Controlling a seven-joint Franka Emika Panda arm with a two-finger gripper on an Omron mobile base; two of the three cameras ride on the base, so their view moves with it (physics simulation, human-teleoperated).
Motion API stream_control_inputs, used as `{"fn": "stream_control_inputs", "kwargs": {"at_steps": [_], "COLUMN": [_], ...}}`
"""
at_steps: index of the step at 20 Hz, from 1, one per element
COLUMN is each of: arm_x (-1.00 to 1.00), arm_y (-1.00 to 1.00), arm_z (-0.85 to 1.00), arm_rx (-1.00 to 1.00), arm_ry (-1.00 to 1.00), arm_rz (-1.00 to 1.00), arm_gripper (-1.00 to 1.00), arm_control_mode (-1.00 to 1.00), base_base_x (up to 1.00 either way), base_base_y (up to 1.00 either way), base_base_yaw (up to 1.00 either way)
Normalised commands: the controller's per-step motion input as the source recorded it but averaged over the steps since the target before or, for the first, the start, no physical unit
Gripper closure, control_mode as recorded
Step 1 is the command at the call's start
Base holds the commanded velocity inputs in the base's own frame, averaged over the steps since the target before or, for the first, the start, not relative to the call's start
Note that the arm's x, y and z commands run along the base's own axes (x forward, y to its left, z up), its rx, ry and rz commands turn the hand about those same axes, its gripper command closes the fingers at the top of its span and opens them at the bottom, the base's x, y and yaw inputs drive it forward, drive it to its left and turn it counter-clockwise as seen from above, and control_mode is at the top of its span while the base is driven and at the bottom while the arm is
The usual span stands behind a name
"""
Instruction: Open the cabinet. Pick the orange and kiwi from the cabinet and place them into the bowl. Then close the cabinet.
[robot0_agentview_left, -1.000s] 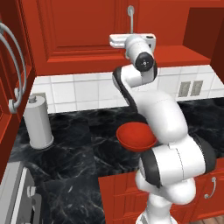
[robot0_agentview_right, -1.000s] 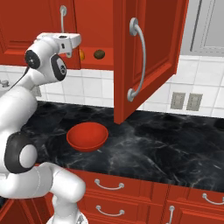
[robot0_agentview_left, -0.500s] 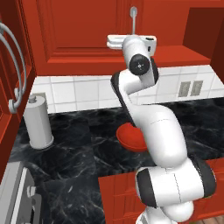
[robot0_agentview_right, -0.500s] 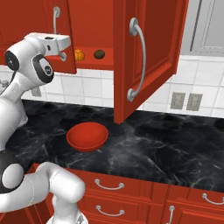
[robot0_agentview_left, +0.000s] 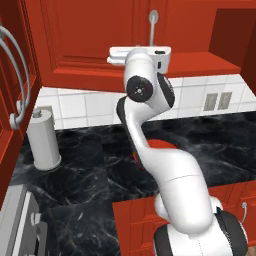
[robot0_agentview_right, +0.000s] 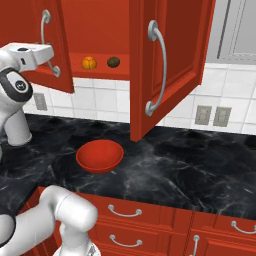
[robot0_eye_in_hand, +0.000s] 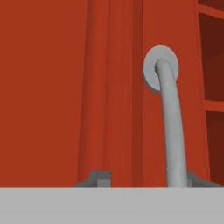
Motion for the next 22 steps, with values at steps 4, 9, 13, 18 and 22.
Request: {"fn": "stream_control_inputs", "kwargs": {"at_steps": [4,9,13,18,22], "arm_x": [-0.64,-0.55,-0.42,-0.01,-0.71], "arm_y": [1.00,1.00,0.99,0.18,0.44], "arm_z": [0.24,0.22,0.07,0.00,0.00], "arm_rx": [-0.09,-0.11,-0.15,-0.04,-0.06], "arm_ry": [0.06,0.09,0.06,-0.01,-0.11], "arm_rz": [-0.12,-0.12,-0.12,0.00,0.00], "arm_gripper": [1.00,1.00,1.00,-1.00,-1.00], "arm_control_mode": [-1.00,-1.00,-1.00,-1.00,-1.00], "base_base_x": [0.00,0.00,0.00,0.00,0.00], "base_base_y": [0.00,0.00,0.00,0.00,0.00], "base_base_yaw": [0.00,0.00,0.00,0.00,0.00]}}
